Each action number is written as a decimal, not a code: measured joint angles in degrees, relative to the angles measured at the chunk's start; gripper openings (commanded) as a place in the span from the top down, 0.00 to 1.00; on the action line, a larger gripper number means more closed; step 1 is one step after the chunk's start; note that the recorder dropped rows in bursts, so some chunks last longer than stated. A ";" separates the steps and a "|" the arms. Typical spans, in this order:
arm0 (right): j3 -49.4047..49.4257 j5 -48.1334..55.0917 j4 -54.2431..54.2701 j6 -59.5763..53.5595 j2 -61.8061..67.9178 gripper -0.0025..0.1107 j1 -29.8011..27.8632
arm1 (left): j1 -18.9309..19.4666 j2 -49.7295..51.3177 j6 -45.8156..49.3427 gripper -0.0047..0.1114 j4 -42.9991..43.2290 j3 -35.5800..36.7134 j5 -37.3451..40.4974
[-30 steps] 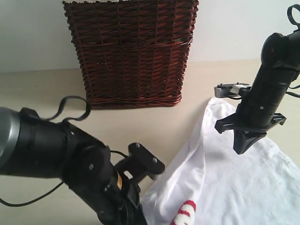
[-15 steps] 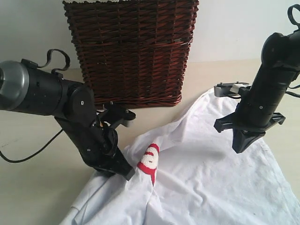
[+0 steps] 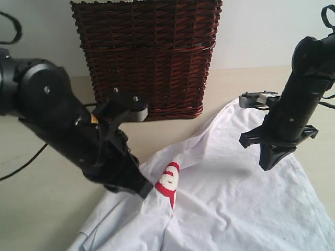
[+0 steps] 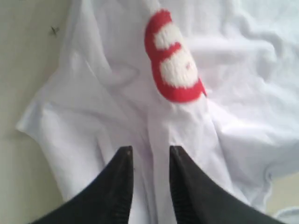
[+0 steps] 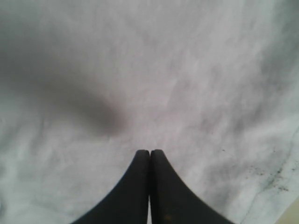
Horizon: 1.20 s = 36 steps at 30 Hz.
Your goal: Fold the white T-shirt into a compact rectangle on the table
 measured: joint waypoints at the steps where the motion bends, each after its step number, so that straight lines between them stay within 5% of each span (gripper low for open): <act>1: 0.00 -0.09 0.00 0.00 0.00 0.98 0.00 | -0.41 -0.46 1.22 0.63 -2.16 2.19 -1.09; 6: 0.00 -0.23 0.35 -0.08 0.00 0.98 0.00 | -3.43 1.16 6.40 0.44 -7.78 8.97 -4.57; 11: 0.00 -0.11 0.75 -0.22 0.00 0.98 0.00 | -6.36 4.46 7.63 0.44 -8.95 9.91 -7.12; 13: 0.00 0.39 0.77 -0.22 0.00 0.98 0.00 | -6.49 5.00 7.76 0.50 -8.95 9.91 -8.48; 21: 0.00 0.78 0.87 -0.22 0.00 0.98 0.00 | -6.49 5.35 7.85 0.96 -7.83 9.91 -9.01; 29: 0.00 0.89 0.87 -0.22 0.00 0.98 0.00 | -6.49 -1.52 5.79 0.96 -3.15 9.96 -5.08; 36: 0.00 0.89 0.87 -0.22 0.00 0.98 0.00 | -3.23 -11.47 -8.52 0.96 13.56 9.96 -3.91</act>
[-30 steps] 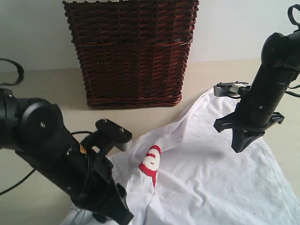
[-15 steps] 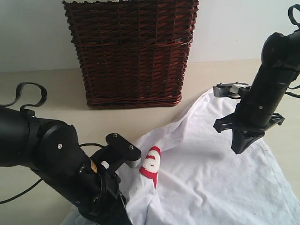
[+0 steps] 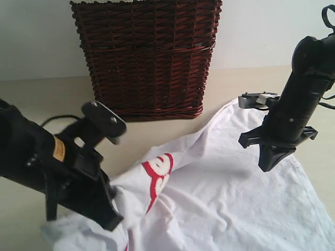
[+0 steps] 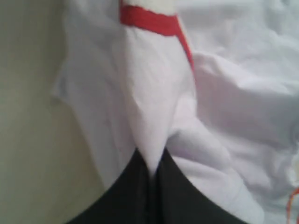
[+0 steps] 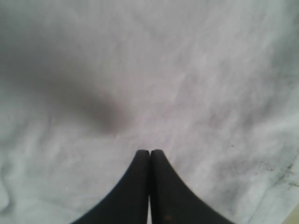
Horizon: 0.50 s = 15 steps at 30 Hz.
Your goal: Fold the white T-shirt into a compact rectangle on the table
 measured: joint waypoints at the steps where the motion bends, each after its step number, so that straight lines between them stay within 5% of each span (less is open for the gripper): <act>1: 0.00 0.00 0.00 0.00 0.00 0.98 0.00 | 1.51 -0.92 -1.65 0.96 2.34 0.00 0.20; 8: 0.00 0.00 0.27 0.00 0.00 0.98 0.00 | 11.65 -2.08 -4.83 0.96 12.18 -6.94 -0.87; 15: 0.00 0.00 1.00 0.00 0.00 0.98 0.00 | 16.13 1.64 -5.20 0.93 28.01 -11.35 -5.79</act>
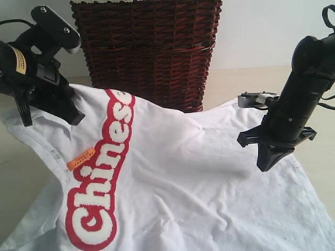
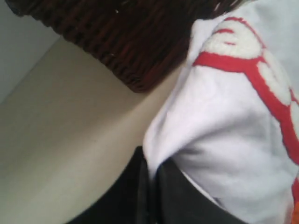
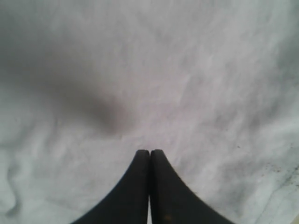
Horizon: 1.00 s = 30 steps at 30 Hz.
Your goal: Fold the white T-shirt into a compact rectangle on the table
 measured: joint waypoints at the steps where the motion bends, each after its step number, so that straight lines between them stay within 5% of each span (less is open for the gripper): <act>1: 0.00 0.00 0.00 0.00 0.00 0.98 0.00 | 0.45 0.86 -0.47 0.84 0.63 0.00 0.41; 5: 0.00 0.00 0.00 -0.12 0.00 0.98 0.00 | 3.64 7.57 -3.84 0.49 2.19 0.00 3.93; 9: 0.00 0.25 0.00 -0.12 0.00 0.98 0.00 | 8.95 12.32 -7.70 0.38 5.71 0.00 7.71; 12: 0.00 0.37 0.00 -0.12 0.00 0.98 0.00 | 10.39 12.95 -10.94 0.44 5.83 -0.16 11.75; 14: 0.00 0.37 0.00 -0.12 0.00 0.98 0.00 | 9.57 12.61 -11.31 0.51 -2.18 -2.91 15.94; 18: 0.00 0.37 0.00 -0.12 0.00 0.98 0.00 | 3.54 11.72 0.49 0.64 -23.39 -5.26 24.54; 20: 0.00 0.37 0.00 -0.12 0.00 0.98 0.00 | 0.31 12.14 2.09 0.70 -26.05 -1.47 23.87; 26: -0.10 0.96 0.13 -0.12 0.00 0.98 0.00 | -1.79 17.34 -4.36 0.96 -18.52 6.46 24.92; 30: -0.10 1.44 0.27 -0.12 0.00 0.98 0.00 | -0.09 22.12 -7.52 0.96 -11.73 11.07 33.83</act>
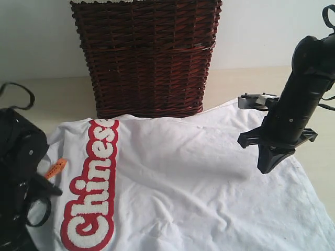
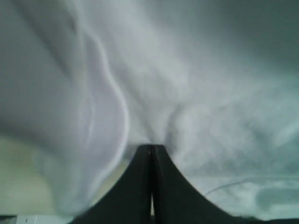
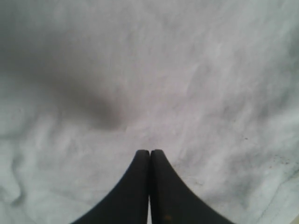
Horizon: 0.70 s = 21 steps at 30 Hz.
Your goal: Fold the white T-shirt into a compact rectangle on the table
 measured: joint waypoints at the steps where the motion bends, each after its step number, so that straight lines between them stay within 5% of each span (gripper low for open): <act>1: 0.00 0.00 0.00 0.00 0.00 0.98 0.00 | 0.09 1.21 -0.13 0.96 0.63 1.34 1.96; 21: -1.48 0.04 5.31 -3.64 -5.75 0.98 0.00 | 0.12 -0.35 0.68 0.96 2.12 3.18 9.05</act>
